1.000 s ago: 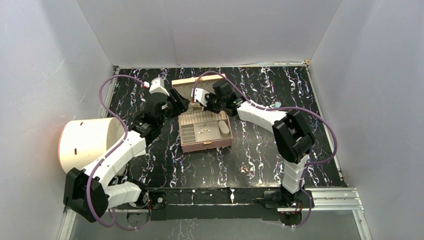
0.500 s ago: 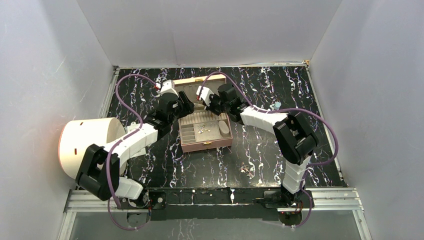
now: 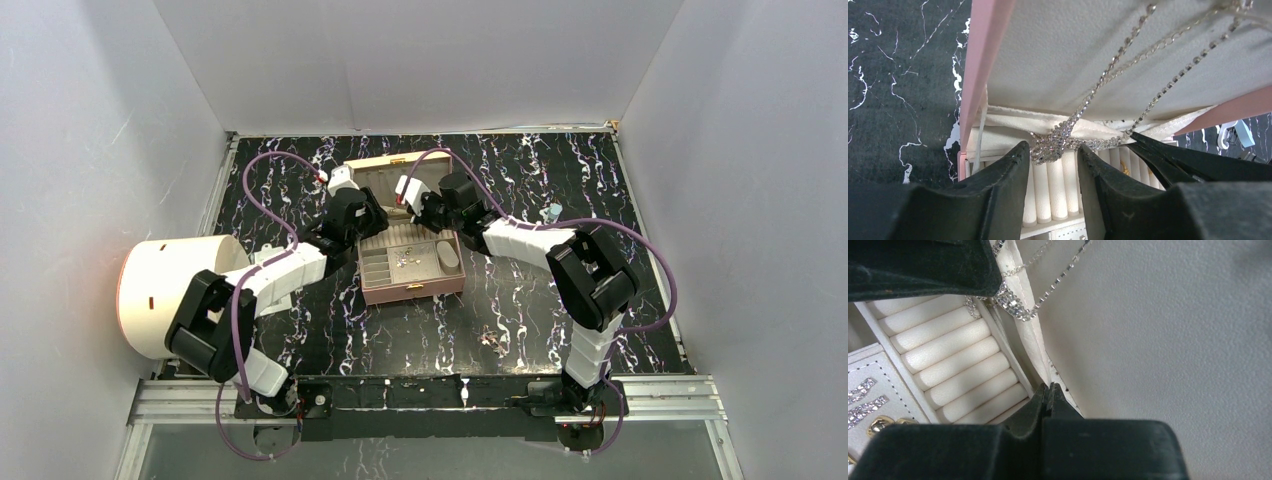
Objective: Organize the mixed jewelry
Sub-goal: Adjust the jewelry in the jewelry box.
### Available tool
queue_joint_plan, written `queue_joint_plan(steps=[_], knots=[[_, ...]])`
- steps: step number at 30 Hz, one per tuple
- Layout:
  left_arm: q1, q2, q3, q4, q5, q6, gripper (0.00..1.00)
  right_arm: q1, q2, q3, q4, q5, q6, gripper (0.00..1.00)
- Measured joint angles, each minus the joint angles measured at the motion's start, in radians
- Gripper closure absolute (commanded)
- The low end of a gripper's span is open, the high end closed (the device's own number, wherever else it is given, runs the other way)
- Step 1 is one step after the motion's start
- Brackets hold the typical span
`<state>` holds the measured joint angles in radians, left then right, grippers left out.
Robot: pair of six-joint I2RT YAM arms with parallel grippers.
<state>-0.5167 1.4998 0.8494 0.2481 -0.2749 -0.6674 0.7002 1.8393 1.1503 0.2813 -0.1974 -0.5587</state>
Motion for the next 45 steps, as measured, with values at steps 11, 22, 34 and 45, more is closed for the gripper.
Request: queue_joint_plan(steps=[11, 22, 34, 45], knots=[[-0.024, 0.065, 0.06, 0.019, -0.092, 0.003, 0.82, 0.001, -0.003, -0.016, 0.024, 0.0, -0.018, 1.0], [-0.035, 0.074, 0.101, -0.004, -0.121, 0.024, 1.0, 0.002, -0.003, -0.019, 0.029, 0.0, -0.022, 1.0], [-0.035, 0.059, 0.151, 0.026, -0.111, 0.019, 1.0, 0.002, -0.003, -0.021, 0.031, 0.001, -0.022, 1.0], [-0.035, 0.07, 0.18, 0.067, -0.106, 0.033, 1.0, 0.002, -0.003, -0.021, 0.033, 0.004, -0.021, 1.0]])
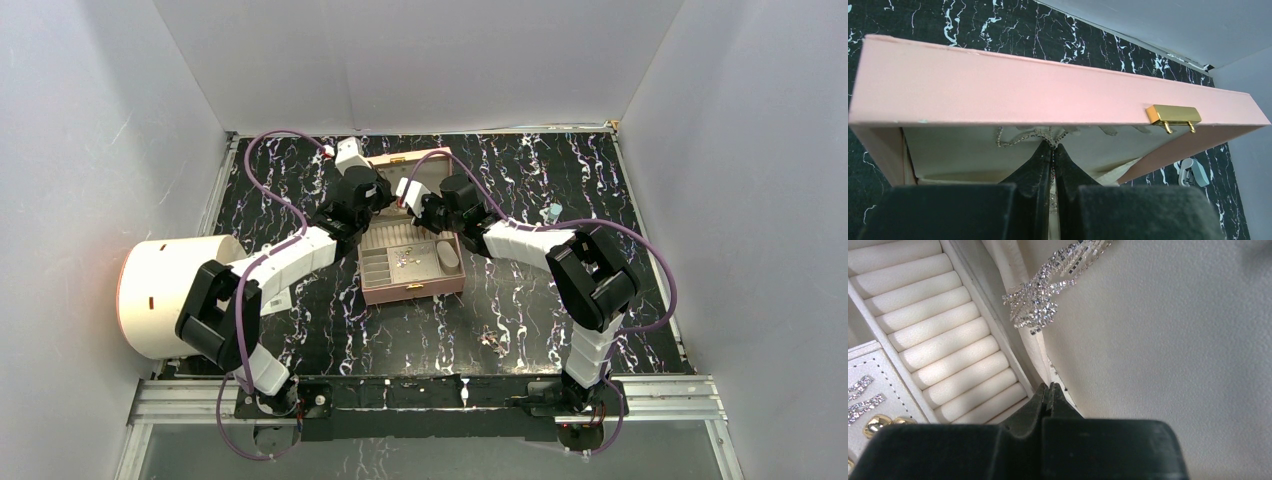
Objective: Organize the mixed jewelry
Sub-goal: Adjust the jewelry in the jewelry box.
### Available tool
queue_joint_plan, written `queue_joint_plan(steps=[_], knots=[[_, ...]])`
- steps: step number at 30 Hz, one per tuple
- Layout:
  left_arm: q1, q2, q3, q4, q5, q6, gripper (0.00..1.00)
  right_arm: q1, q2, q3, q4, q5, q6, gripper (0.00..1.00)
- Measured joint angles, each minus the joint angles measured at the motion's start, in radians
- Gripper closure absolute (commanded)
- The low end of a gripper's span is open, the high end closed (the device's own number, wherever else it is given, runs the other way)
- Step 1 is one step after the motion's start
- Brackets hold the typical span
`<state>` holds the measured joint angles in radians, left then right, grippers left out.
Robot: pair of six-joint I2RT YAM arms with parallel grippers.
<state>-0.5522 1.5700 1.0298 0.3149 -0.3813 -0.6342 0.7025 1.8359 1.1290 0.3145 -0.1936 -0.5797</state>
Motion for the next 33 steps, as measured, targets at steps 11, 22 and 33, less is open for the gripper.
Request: queue_joint_plan(steps=[11, 22, 33], knots=[[-0.006, 0.011, 0.006, 0.002, -0.037, -0.066, 1.0, 0.0, -0.003, 0.0, 0.003, 0.0, 0.015, 1.0], [-0.013, 0.011, 0.013, -0.061, -0.121, -0.354, 1.0, 0.0, -0.004, 0.0, 0.003, 0.001, 0.021, 1.0], [-0.018, 0.01, 0.015, -0.087, -0.162, -0.543, 1.0, 0.002, -0.004, 0.0, 0.0, 0.001, 0.003, 1.0]])
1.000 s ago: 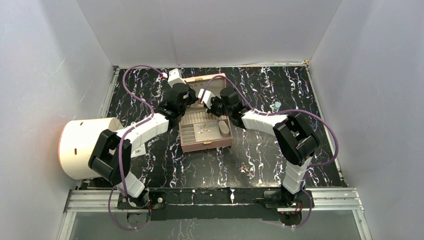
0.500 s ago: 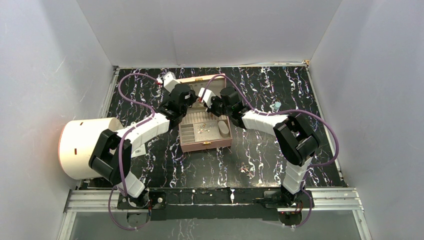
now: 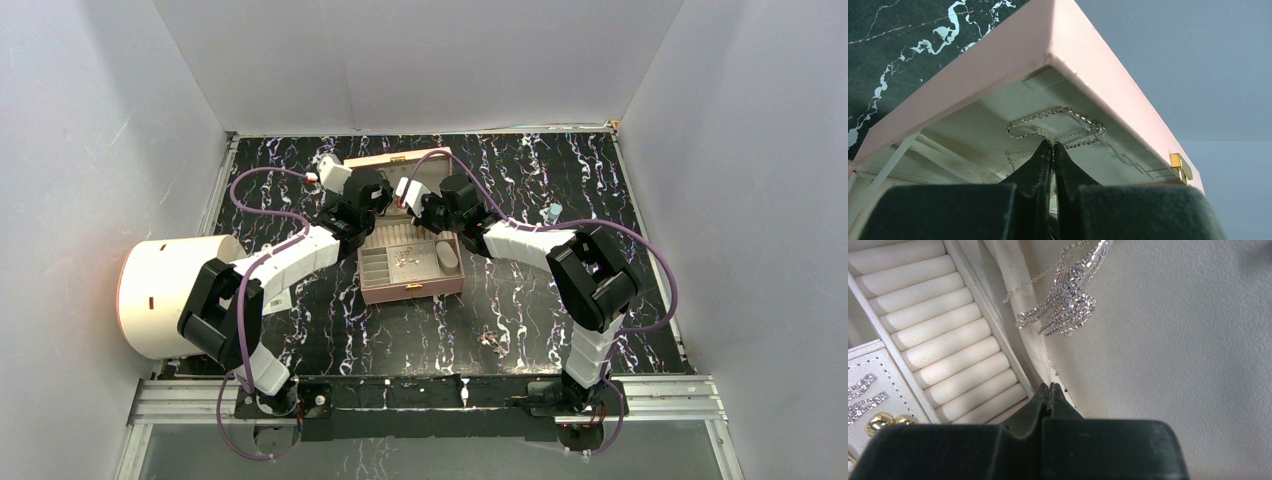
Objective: Organize the mixed jewelry
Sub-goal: Adjust the jewelry in the jewelry box.
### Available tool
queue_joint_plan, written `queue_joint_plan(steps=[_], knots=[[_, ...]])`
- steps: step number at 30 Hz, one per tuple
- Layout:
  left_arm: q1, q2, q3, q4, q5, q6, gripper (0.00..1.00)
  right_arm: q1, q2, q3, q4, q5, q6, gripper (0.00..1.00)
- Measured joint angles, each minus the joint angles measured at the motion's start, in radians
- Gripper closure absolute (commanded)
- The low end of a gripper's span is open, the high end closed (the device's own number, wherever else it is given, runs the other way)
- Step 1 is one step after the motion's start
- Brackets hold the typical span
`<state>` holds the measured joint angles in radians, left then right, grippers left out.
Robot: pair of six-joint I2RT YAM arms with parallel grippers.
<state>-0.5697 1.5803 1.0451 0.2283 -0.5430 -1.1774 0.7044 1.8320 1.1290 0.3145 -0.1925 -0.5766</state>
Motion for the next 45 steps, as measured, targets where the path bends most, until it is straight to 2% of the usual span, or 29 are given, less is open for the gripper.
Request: queue_joint_plan(steps=[10, 13, 18, 21, 24, 32, 38, 45], knots=[[-0.002, 0.0, 0.0, -0.006, -0.021, -0.062, 1.0, 0.0, 0.0, -0.008, 0.006, 0.0, -0.003, 1.0], [-0.002, 0.0, 0.001, -0.009, -0.021, -0.066, 0.97, 0.0, 0.0, -0.008, 0.006, 0.0, -0.003, 1.0], [-0.002, 0.0, -0.005, -0.004, -0.021, -0.079, 0.9, 0.0, 0.0, -0.008, 0.006, 0.0, -0.004, 1.0], [-0.002, 0.0, -0.006, -0.005, -0.021, -0.076, 0.79, 0.0, 0.0, -0.008, 0.006, 0.0, -0.004, 1.0], [-0.002, 0.0, -0.006, -0.019, -0.021, -0.062, 0.73, 0.0, 0.0, -0.008, 0.006, 0.0, -0.004, 1.0], [-0.001, 0.0, -0.006, -0.027, -0.018, -0.018, 0.69, 0.0, 0.0, -0.008, 0.006, 0.0, -0.006, 1.0], [0.0, -0.007, -0.006, -0.055, 0.009, 0.061, 0.55, 0.0, -0.001, -0.008, 0.004, -0.001, -0.008, 1.0], [0.009, -0.014, -0.006, -0.083, 0.068, 0.184, 0.54, 0.004, -0.01, -0.011, -0.005, -0.003, -0.017, 1.0]])
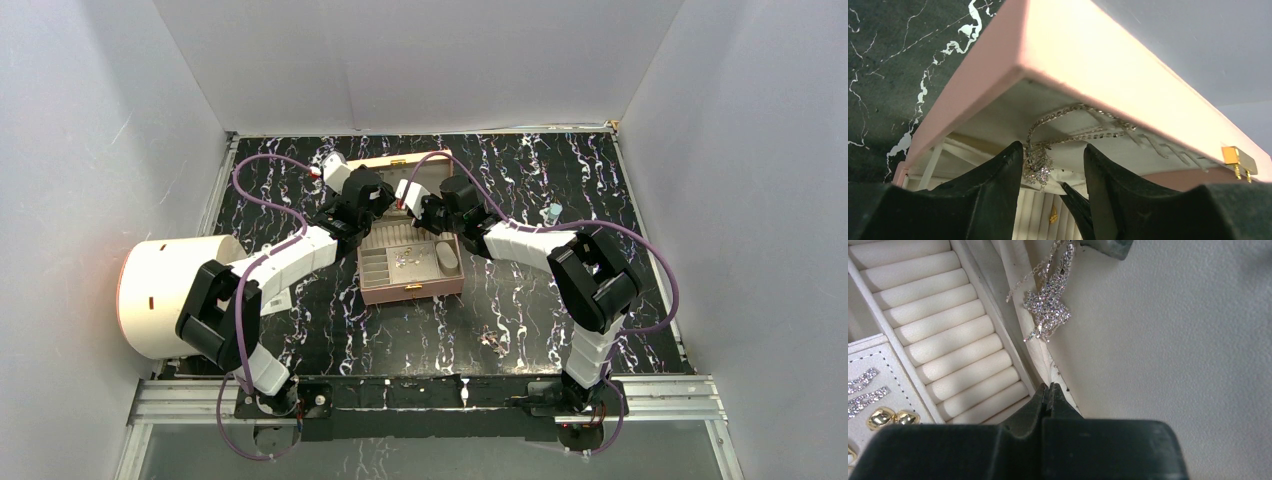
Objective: Organize the mixed jewelry
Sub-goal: Adjust the jewelry in the jewelry box.
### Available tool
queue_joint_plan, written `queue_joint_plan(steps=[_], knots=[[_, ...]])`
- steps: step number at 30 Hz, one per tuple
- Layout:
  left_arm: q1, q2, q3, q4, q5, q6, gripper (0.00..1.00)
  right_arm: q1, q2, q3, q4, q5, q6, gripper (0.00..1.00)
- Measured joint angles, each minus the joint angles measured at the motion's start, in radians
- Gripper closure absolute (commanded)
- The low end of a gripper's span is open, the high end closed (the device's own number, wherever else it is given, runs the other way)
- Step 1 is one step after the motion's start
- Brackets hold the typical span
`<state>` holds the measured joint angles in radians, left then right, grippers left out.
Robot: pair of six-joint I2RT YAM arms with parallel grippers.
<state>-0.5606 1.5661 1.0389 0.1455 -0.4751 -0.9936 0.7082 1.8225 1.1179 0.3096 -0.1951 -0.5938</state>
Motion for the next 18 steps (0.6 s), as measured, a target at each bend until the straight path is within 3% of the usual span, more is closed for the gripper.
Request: queue_joint_plan(steps=[4, 11, 18], knots=[[0.001, -0.004, 0.0, 0.011, 0.033, 0.051, 0.56, 0.003, -0.005, -0.002, -0.008, -0.003, -0.005, 1.0], [0.001, -0.005, 0.0, 0.024, 0.068, 0.108, 0.47, 0.004, -0.008, -0.002, -0.014, -0.002, -0.007, 1.0], [0.004, -0.04, 0.0, 0.004, 0.067, 0.149, 0.45, 0.005, -0.009, -0.002, -0.014, -0.003, -0.009, 1.0]])
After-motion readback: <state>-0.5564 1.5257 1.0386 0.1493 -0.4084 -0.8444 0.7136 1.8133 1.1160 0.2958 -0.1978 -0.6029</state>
